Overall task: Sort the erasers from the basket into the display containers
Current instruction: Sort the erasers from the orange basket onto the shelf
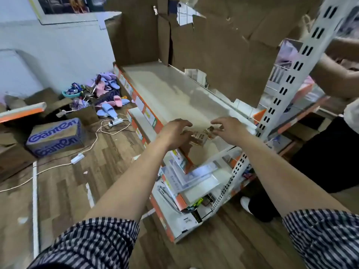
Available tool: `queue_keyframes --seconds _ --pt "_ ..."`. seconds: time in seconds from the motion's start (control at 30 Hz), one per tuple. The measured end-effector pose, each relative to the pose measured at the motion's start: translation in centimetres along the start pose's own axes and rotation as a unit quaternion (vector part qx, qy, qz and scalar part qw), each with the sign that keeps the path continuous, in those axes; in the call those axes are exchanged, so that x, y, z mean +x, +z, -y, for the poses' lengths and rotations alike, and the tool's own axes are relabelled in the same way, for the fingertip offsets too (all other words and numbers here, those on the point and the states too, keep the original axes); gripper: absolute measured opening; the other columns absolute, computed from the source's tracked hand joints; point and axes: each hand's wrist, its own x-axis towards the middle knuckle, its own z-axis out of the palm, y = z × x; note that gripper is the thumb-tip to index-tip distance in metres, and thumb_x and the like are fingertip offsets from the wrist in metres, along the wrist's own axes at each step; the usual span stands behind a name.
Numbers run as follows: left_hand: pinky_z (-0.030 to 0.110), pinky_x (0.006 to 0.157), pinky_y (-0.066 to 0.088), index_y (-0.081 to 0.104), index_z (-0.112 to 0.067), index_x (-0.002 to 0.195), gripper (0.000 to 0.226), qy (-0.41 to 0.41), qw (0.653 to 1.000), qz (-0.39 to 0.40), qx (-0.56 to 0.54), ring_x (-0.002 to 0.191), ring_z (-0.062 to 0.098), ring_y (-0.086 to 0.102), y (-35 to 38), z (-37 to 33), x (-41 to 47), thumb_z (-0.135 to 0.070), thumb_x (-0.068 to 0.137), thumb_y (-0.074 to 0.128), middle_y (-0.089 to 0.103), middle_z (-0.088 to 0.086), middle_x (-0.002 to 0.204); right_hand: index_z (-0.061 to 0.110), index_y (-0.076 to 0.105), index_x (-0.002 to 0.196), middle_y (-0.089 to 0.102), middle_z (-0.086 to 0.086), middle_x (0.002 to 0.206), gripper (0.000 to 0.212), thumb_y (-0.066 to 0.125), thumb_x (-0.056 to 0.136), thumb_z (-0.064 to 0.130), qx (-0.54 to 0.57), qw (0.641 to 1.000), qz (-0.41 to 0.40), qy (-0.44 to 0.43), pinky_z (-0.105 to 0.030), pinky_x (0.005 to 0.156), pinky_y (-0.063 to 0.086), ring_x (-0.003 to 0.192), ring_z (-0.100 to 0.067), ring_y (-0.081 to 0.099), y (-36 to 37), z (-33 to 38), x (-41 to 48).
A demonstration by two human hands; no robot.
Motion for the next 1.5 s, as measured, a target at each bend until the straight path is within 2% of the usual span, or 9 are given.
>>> queue_keyframes --seconds 0.17,0.27,0.37,0.6,0.77,1.0,1.13,1.37,1.5 --pt "0.038 0.1 0.042 0.059 -0.02 0.129 0.035 0.01 0.999 0.023 0.034 0.121 0.026 0.053 1.4 -0.6 0.9 -0.03 0.096 0.055 0.06 0.003 0.132 0.013 0.058 0.134 0.055 -0.008 0.138 0.039 0.06 0.094 0.013 0.007 0.999 0.029 -0.013 -0.021 0.096 0.035 0.124 -0.024 0.053 -0.2 -0.7 0.2" --pt "0.043 0.101 0.041 0.058 -0.026 0.132 0.036 0.0 0.994 0.049 0.094 0.124 0.028 0.048 1.5 -0.6 1.5 -0.025 0.096 0.052 0.058 -0.003 0.136 0.013 0.049 0.141 0.047 -0.007 0.146 0.049 0.062 0.094 0.016 -0.02 0.997 0.068 -0.037 -0.026 0.104 0.032 0.132 -0.024 0.045 -0.9 -0.6 0.5" --pt "0.043 0.101 0.04 0.058 -0.024 0.132 0.041 -0.009 0.991 0.066 0.114 0.124 0.03 0.047 1.2 -0.9 1.9 -0.018 0.092 0.053 0.056 0.004 0.134 0.012 0.043 0.145 0.046 -0.012 0.145 0.052 0.059 0.095 0.016 -0.019 0.995 0.099 -0.022 -0.028 0.105 0.033 0.131 -0.027 0.045 -0.9 -0.9 1.0" --pt "0.036 0.093 0.045 0.064 -0.017 0.116 0.031 -0.036 0.996 0.064 0.048 0.107 0.028 0.054 0.6 -1.4 1.8 -0.017 0.086 0.06 0.054 0.011 0.114 0.012 0.054 0.125 0.049 -0.01 0.126 0.044 0.072 0.086 0.021 0.037 0.997 0.07 0.003 -0.026 0.088 0.04 0.102 -0.021 0.054 -0.8 -1.3 1.3" --pt "0.029 0.071 0.046 0.06 -0.019 0.108 0.024 -0.045 0.998 0.053 -0.01 0.091 0.023 0.056 0.0 -2.1 1.0 -0.012 0.085 0.059 0.058 0.001 0.098 0.016 0.044 0.102 0.057 -0.004 0.094 0.035 0.073 0.084 0.015 0.097 0.995 0.035 0.005 -0.028 0.062 0.039 0.076 -0.018 0.051 -1.0 -1.4 1.1" --pt "0.032 0.073 0.049 0.058 -0.016 0.109 0.033 -0.073 0.992 -0.041 -0.099 0.083 0.026 0.058 -1.4 -1.8 -0.2 -0.014 0.08 0.073 0.061 0.006 0.096 0.011 0.056 0.107 0.062 -0.007 0.095 0.029 0.071 0.082 0.007 0.154 0.987 -0.033 -0.033 -0.027 0.066 0.042 0.084 -0.023 0.054 -0.3 0.3 1.7" --pt "0.029 0.078 0.047 0.057 -0.011 0.122 0.047 -0.081 0.984 -0.114 -0.112 0.083 0.022 0.058 -3.7 -0.8 -1.5 -0.008 0.079 0.073 0.061 0.006 0.092 0.011 0.064 0.101 0.064 -0.005 0.088 0.027 0.076 0.078 0.01 0.179 0.979 -0.073 -0.064 -0.033 0.073 0.046 0.079 -0.022 0.056 0.0 2.8 2.7" --pt "0.021 0.073 0.04 0.064 -0.013 0.112 0.033 -0.147 0.968 -0.191 -0.062 0.082 0.015 0.058 -7.5 3.1 -7.2 -0.015 0.081 0.074 0.063 -0.001 0.097 0.009 0.066 0.096 0.067 -0.009 0.083 0.024 0.079 0.076 0.013 0.204 0.968 -0.061 -0.133 -0.037 0.073 0.053 0.079 -0.025 0.064 2.0 10.2 4.1" --pt "0.018 0.069 0.036 0.064 -0.018 0.11 0.032 -0.211 0.956 -0.201 -0.022 0.079 0.01 0.053 -9.7 6.3 -13.9 -0.016 0.08 0.075 0.059 -0.004 0.092 0.007 0.066 0.094 0.06 -0.003 0.08 0.025 0.078 0.074 0.016 0.163 0.963 -0.031 -0.214 -0.026 0.063 0.033 0.076 -0.018 0.054 4.9 16.4 4.2"
